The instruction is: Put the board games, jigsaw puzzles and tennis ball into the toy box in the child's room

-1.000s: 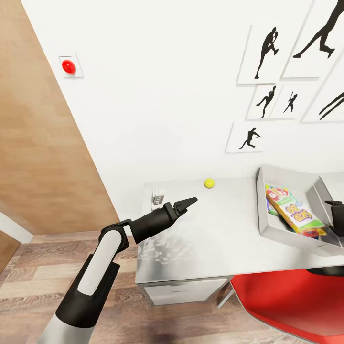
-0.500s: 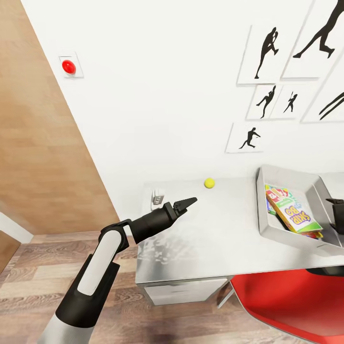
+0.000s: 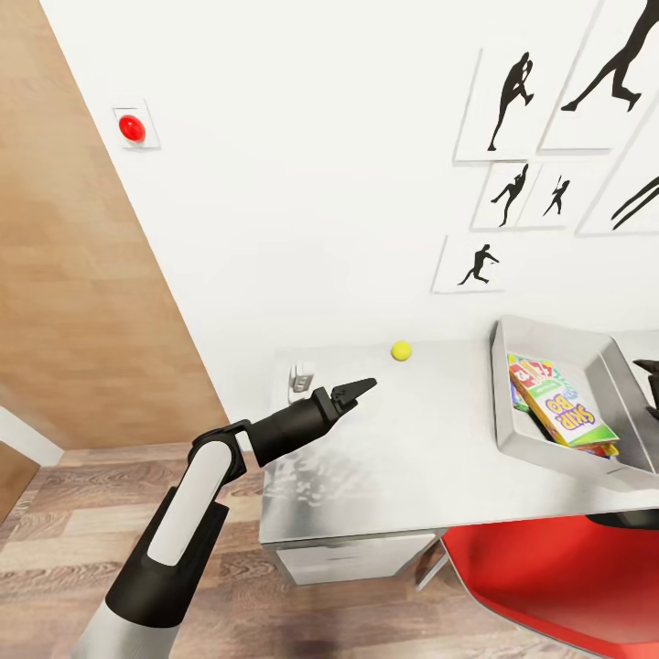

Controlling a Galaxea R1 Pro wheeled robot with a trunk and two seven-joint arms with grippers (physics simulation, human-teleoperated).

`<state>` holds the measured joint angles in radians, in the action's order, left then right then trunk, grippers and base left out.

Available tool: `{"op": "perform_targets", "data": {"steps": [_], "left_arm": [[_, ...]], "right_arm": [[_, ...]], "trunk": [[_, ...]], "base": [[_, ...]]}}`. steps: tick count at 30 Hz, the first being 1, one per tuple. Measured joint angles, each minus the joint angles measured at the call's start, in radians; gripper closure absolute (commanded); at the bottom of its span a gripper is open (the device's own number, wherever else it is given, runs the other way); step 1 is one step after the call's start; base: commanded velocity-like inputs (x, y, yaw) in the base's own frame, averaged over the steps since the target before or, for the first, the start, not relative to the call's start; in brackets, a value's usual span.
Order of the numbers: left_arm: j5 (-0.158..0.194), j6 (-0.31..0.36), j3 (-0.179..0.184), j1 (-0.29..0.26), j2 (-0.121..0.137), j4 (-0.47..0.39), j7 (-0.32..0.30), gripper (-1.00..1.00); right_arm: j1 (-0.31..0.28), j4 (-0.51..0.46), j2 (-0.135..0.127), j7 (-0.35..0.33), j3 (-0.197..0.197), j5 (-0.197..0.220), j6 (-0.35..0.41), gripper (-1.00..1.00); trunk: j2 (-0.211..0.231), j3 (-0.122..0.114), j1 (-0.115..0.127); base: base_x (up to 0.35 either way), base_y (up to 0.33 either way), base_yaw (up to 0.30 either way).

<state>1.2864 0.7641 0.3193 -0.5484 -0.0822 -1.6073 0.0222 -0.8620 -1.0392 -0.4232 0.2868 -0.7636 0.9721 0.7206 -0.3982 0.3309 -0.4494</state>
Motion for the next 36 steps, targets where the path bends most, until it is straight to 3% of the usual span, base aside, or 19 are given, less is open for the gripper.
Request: {"op": "perform_targets", "data": {"steps": [3,5,6,8,9,10,11,13,16,19,20,22,25,29,30,32,33,35,36], "left_arm": [[0.000,0.000,0.000,0.000,0.000,0.000,0.000,-1.00],[0.000,0.000,-0.002,0.001,0.001,0.000,-0.001,-1.00],[0.000,0.000,-0.002,0.001,0.001,0.000,-0.001,-1.00],[0.000,0.000,-0.007,0.003,0.002,0.000,-0.004,-1.00],[0.000,0.000,-0.007,0.003,0.003,0.000,-0.004,-1.00],[0.000,-0.001,-0.012,0.005,0.004,0.000,-0.005,-1.00],[0.000,-0.001,-0.012,0.006,0.004,0.000,-0.005,-1.00],[0.001,0.000,-0.031,0.010,0.007,0.000,-0.008,-1.00],[0.002,0.000,-0.046,0.014,0.010,0.000,-0.009,-1.00],[0.003,0.002,-0.096,0.035,0.019,0.000,-0.019,-1.00],[0.003,0.002,-0.097,0.035,0.019,0.000,-0.019,-1.00],[0.005,0.012,-0.130,0.051,0.023,0.000,-0.029,-1.00],[0.006,0.020,-0.149,0.058,0.024,0.000,-0.035,-1.00],[0.010,0.048,-0.240,0.082,0.027,0.000,-0.071,-1.00],[0.011,0.048,-0.240,0.082,0.027,0.000,-0.072,-1.00],[0.010,0.059,-0.286,0.099,0.028,0.000,-0.098,-1.00],[0.011,0.060,-0.287,0.100,0.028,0.000,-0.099,-1.00],[0.010,0.075,-0.325,0.113,0.031,0.000,-0.125,-1.00],[0.010,0.075,-0.326,0.113,0.031,0.000,-0.125,-1.00]], "right_arm": [[0.002,-0.021,0.000,-0.001,0.024,-0.001,0.004,-1.00],[0.005,-0.058,0.000,-0.005,0.090,0.000,0.007,-1.00],[0.005,-0.058,0.000,-0.005,0.092,-0.002,0.007,-1.00],[0.005,-0.096,-0.001,-0.007,0.176,0.000,0.005,-1.00],[0.005,-0.097,-0.001,-0.007,0.178,-0.003,0.006,-1.00],[0.003,-0.116,-0.002,-0.007,0.221,0.000,0.004,-1.00],[0.003,-0.117,-0.002,-0.008,0.223,-0.003,0.004,-1.00],[-0.002,-0.156,-0.002,-0.009,0.307,-0.001,0.001,-1.00],[-0.004,-0.178,-0.001,-0.009,0.348,-0.003,0.002,-1.00],[-0.008,-0.248,0.001,-0.011,0.452,0.000,0.001,-1.00],[-0.008,-0.249,0.000,-0.011,0.453,-0.002,0.002,-1.00],[-0.009,-0.295,0.001,-0.011,0.515,0.000,0.000,-1.00],[-0.010,-0.316,0.001,-0.011,0.544,-0.002,0.000,-1.00],[-0.012,-0.370,0.002,-0.011,0.620,-0.002,-0.001,-1.00],[-0.012,-0.370,0.002,-0.011,0.621,-0.002,-0.001,-1.00],[-0.015,-0.384,0.002,-0.012,0.641,-0.002,0.001,-1.00],[-0.015,-0.384,0.002,-0.012,0.641,-0.002,0.002,-1.00],[-0.018,-0.395,0.002,-0.012,0.654,-0.002,0.004,-1.00],[-0.018,-0.395,0.002,-0.012,0.654,-0.002,0.004,-1.00]], "trunk": [[0.000,0.000,0.000],[0.000,0.000,0.000],[0.000,0.000,0.000],[0.000,0.000,0.000],[0.000,0.000,0.000],[0.000,0.000,0.000],[0.000,0.000,0.000],[0.000,0.000,0.000],[0.000,0.000,0.000],[0.000,0.000,0.000],[0.000,0.000,0.000],[0.000,0.000,0.000],[0.000,0.000,0.000],[0.000,0.000,0.000],[0.000,0.000,0.000],[0.000,0.000,0.000],[0.000,0.000,0.000],[0.000,0.000,0.000],[0.000,0.000,0.000]], "base": [[0.000,0.000,0.000],[0.000,0.000,0.000],[0.000,0.000,0.000],[0.000,0.000,0.000],[0.000,0.000,0.000],[0.000,0.000,0.000],[0.000,0.000,0.000],[0.000,0.000,0.000],[0.000,0.000,0.000],[0.000,0.000,0.000],[0.000,0.000,0.000],[0.000,0.000,0.000],[0.000,0.000,0.000],[0.000,0.000,0.000],[0.000,0.000,0.000],[0.000,0.000,0.000],[0.000,0.000,0.000],[0.000,0.000,0.000],[0.000,0.000,0.000]]}}
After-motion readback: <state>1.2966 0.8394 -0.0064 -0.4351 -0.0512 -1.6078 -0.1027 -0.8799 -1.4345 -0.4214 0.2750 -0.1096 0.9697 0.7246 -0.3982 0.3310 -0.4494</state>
